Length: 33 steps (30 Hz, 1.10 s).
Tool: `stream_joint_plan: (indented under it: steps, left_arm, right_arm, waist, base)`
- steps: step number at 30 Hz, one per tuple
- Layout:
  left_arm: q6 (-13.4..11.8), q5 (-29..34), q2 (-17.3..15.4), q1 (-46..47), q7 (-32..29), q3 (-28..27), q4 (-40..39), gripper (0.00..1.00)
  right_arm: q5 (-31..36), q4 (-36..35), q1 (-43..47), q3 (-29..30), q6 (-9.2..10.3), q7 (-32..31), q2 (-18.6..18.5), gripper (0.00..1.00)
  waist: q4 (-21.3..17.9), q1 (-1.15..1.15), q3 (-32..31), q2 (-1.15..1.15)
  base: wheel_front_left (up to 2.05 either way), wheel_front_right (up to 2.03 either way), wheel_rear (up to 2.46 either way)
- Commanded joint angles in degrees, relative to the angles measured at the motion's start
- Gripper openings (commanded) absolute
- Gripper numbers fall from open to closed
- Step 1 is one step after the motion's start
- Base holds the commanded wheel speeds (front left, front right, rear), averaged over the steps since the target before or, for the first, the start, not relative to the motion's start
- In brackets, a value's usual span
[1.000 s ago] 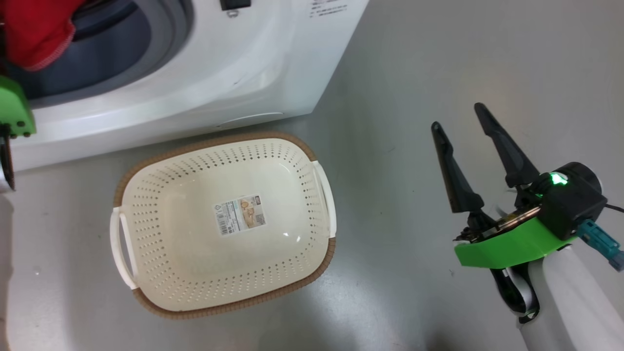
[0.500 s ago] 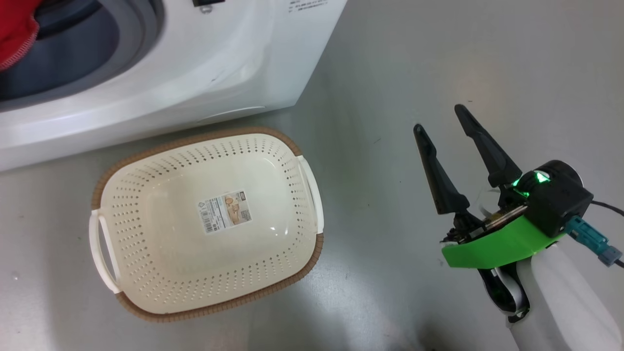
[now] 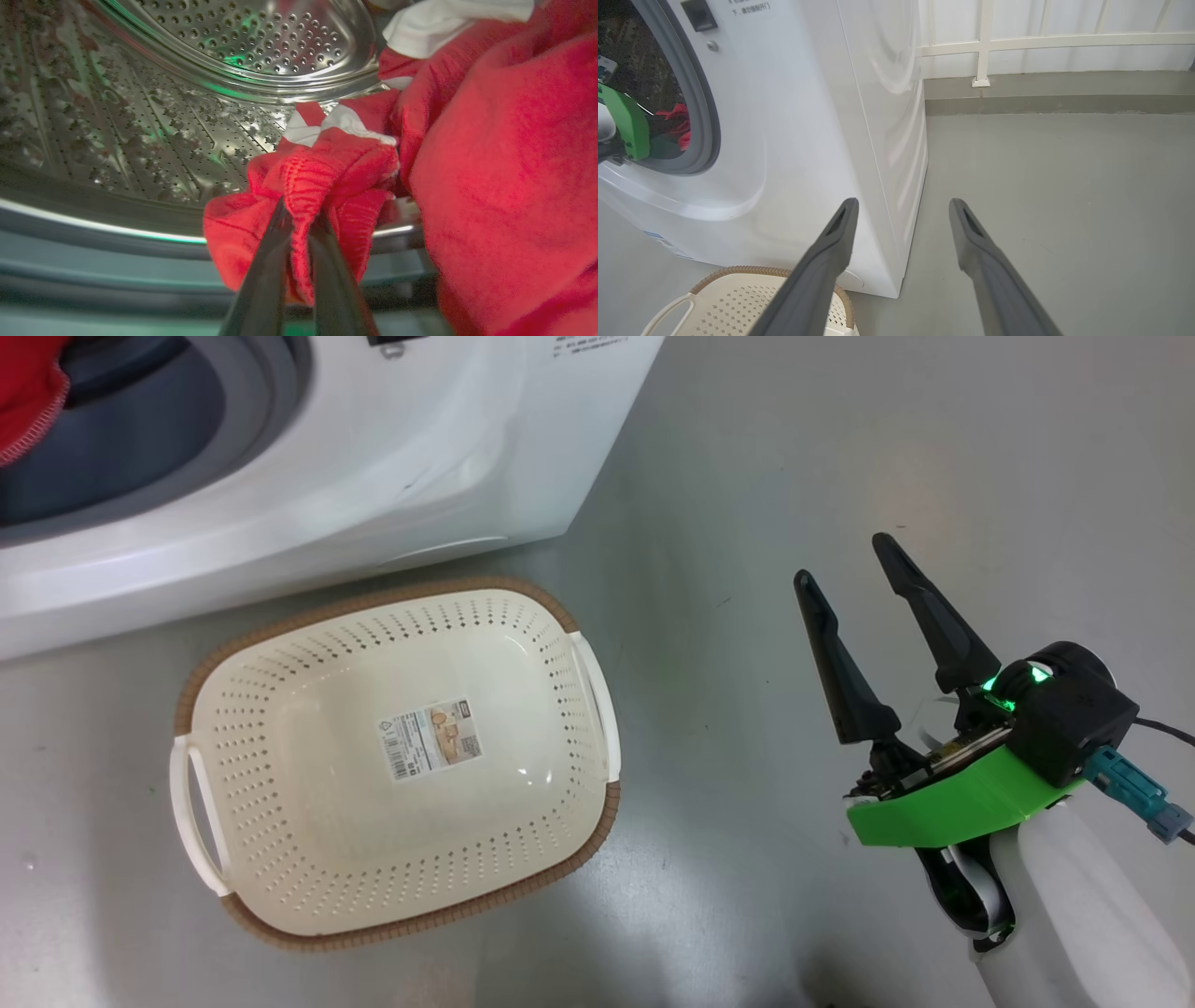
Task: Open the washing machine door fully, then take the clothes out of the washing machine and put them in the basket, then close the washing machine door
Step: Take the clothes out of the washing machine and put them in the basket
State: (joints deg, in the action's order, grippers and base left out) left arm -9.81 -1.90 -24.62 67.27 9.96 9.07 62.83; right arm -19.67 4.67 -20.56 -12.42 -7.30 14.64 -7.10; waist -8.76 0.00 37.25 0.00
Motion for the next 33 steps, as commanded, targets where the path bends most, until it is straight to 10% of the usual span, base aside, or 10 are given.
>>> stream_joint_plan:
  steps: [1, 33]
  left_arm:
    - [1.3, -2.5, -4.0, 0.5, 1.3, -3.0, -0.1, 0.00]
    - [14.1, -16.0, 7.6, -22.0, 5.0, -18.4, -25.0, 0.00]
  right_arm:
    - [-0.7, -1.0, 0.1, -0.9, -0.19, 0.4, -0.2, 1.00]
    - [0.4, -1.1, 6.4, 2.4, -0.19, 0.4, -2.2, 1.00]
  waist:
    - [0.2, 0.00, -0.3, 0.00]
    - [5.8, 0.00, -14.6, 0.00]
  base:
    - [0.00, 0.00, 0.00]
    - [0.00, 0.00, 0.00]
